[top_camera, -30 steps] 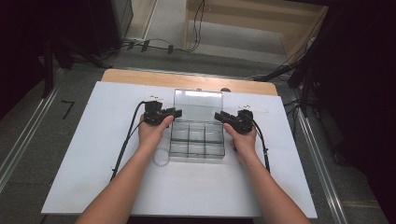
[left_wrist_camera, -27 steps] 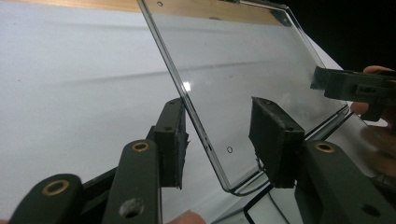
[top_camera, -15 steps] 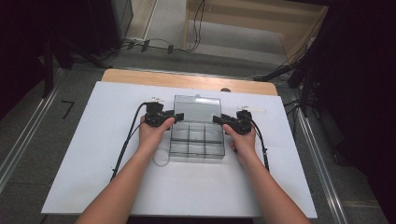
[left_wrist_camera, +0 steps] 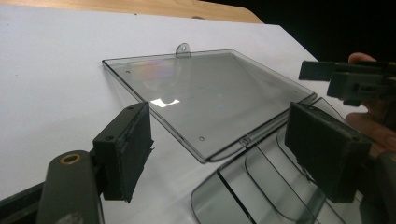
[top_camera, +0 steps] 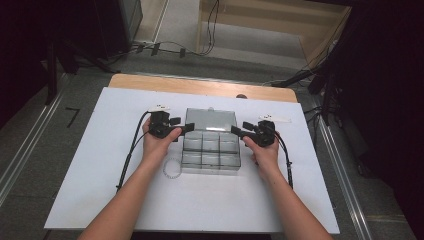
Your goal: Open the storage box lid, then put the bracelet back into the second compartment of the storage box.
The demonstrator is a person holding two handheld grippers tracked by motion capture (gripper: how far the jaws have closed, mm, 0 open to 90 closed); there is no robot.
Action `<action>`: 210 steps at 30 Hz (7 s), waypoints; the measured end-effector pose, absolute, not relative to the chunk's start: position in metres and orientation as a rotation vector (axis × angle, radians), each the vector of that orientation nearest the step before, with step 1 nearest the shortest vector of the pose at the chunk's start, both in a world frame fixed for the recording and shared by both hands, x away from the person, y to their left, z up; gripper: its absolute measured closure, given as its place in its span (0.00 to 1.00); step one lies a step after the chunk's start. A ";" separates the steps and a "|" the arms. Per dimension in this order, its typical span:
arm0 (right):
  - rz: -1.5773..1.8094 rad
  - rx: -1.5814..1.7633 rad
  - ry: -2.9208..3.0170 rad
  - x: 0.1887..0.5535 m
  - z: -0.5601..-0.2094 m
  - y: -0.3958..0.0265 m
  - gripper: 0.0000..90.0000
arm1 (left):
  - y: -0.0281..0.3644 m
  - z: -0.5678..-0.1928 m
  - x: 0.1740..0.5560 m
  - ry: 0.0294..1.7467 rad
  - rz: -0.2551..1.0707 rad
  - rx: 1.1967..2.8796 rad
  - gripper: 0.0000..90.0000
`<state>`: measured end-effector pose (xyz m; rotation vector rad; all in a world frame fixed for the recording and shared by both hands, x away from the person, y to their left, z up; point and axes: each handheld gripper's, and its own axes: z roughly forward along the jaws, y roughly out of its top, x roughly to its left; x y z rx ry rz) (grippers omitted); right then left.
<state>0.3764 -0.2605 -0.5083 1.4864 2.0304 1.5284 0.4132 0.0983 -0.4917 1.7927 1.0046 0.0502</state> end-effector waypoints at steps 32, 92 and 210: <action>1.550 1.236 2.009 0.298 -0.483 -0.278 0.00 | 0.129 -0.463 0.347 0.827 0.065 1.770 0.00; 1.427 1.225 1.938 0.219 -0.490 -0.338 0.00 | 0.164 -0.465 0.303 0.811 0.169 1.938 0.00; 1.384 1.238 1.968 0.225 -0.498 -0.336 0.00 | 0.146 -0.475 0.302 0.943 0.294 2.140 0.95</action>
